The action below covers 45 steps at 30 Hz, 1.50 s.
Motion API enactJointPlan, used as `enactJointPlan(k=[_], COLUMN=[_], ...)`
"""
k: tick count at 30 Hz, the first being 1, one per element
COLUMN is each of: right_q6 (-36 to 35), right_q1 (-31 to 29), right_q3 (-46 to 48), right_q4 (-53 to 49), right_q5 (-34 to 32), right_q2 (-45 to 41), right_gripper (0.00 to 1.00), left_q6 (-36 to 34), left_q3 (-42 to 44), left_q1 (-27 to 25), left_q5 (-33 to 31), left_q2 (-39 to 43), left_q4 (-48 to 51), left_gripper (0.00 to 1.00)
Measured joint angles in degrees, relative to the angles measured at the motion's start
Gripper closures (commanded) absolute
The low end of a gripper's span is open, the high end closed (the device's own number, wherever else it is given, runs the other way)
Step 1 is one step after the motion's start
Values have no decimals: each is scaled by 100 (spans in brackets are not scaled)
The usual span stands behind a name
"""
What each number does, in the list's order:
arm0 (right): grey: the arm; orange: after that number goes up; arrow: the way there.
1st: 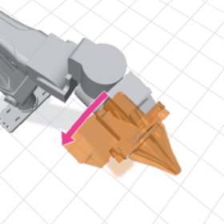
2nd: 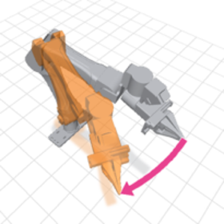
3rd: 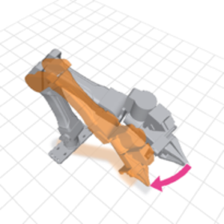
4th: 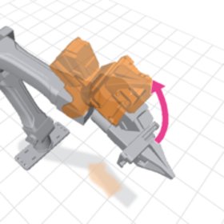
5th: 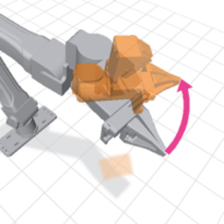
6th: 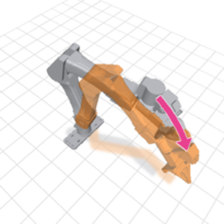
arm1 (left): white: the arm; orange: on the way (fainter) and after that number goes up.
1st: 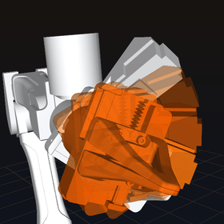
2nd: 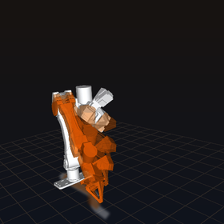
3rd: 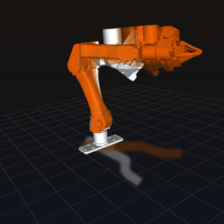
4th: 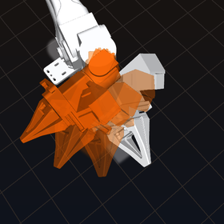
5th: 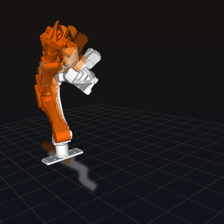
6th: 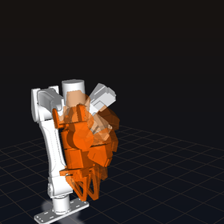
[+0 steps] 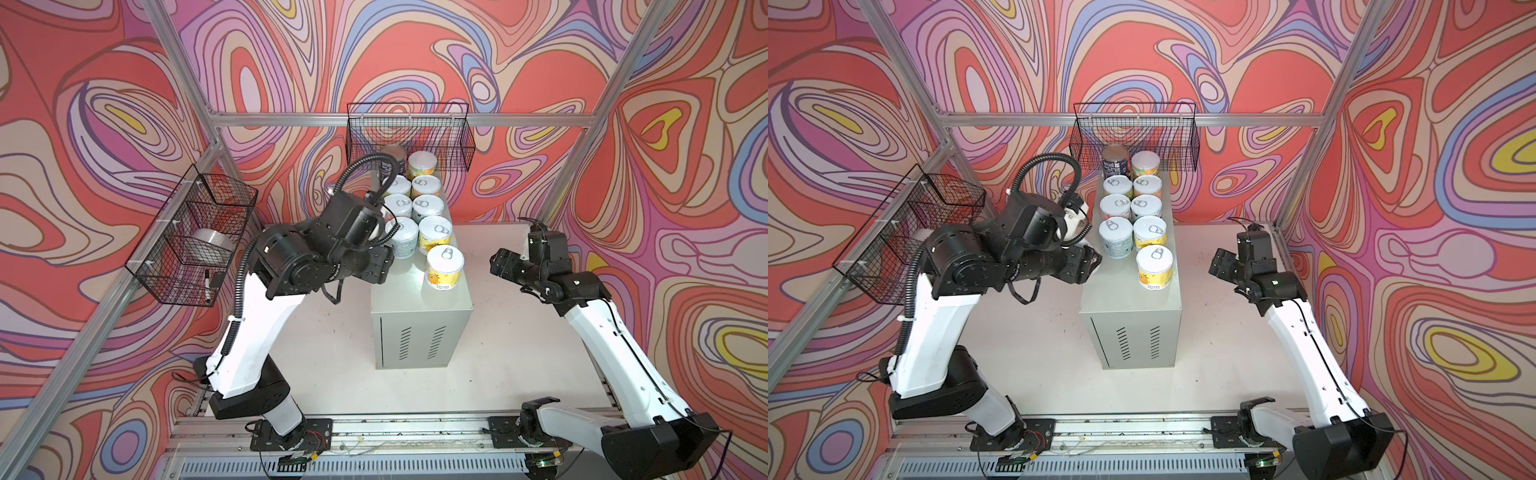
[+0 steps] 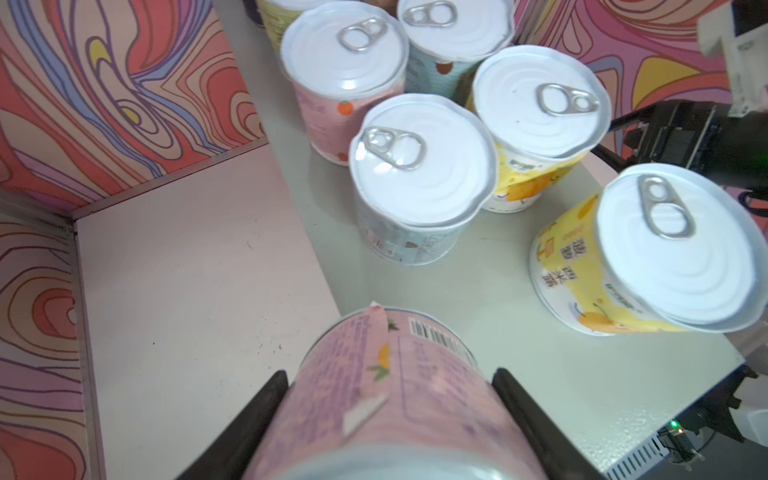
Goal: Place and organize the canned foods onto the counter
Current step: 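Lift the pink-labelled can with the left gripper up over the cabinet top, then lower the pink can onto the cabinet top while the right gripper reaches toward it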
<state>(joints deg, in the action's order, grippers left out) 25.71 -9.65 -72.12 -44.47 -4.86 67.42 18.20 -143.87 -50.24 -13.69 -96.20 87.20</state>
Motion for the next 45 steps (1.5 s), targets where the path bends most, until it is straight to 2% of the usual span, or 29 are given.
enactJointPlan(k=[10,16,17,20,24,30,38,45], right_q6=[-17,-17,-17,-15,-15,-15,-22,-111], right_q1=[0,0,0,0,0,0,0,0], right_q3=[-22,-44,-48,-63,-83,-85,-170,-863], right_q4=[11,35,35,33,37,42,186,138], right_q5=[0,39,44,70,122,240,911,1467], right_q2=[-114,-114,-114,-114,-116,-118,-120,-146], right_gripper=[11,11,11,11,11,11,16,20], left_q6=[0,70,87,122,140,146,44,-157], left_q3=[-50,448,533,608,765,949,1484,1373], left_q1=[-278,-308,-308,-308,-308,-308,-308,-308], left_q5=[52,168,190,212,212,208,160,-13], left_q2=[-343,-332,-332,-330,-260,-170,-22,85], left_q4=[-96,-297,-330,-505,-688,-846,-1252,-1427], left_gripper=[100,98,92,58,27,2,0,0])
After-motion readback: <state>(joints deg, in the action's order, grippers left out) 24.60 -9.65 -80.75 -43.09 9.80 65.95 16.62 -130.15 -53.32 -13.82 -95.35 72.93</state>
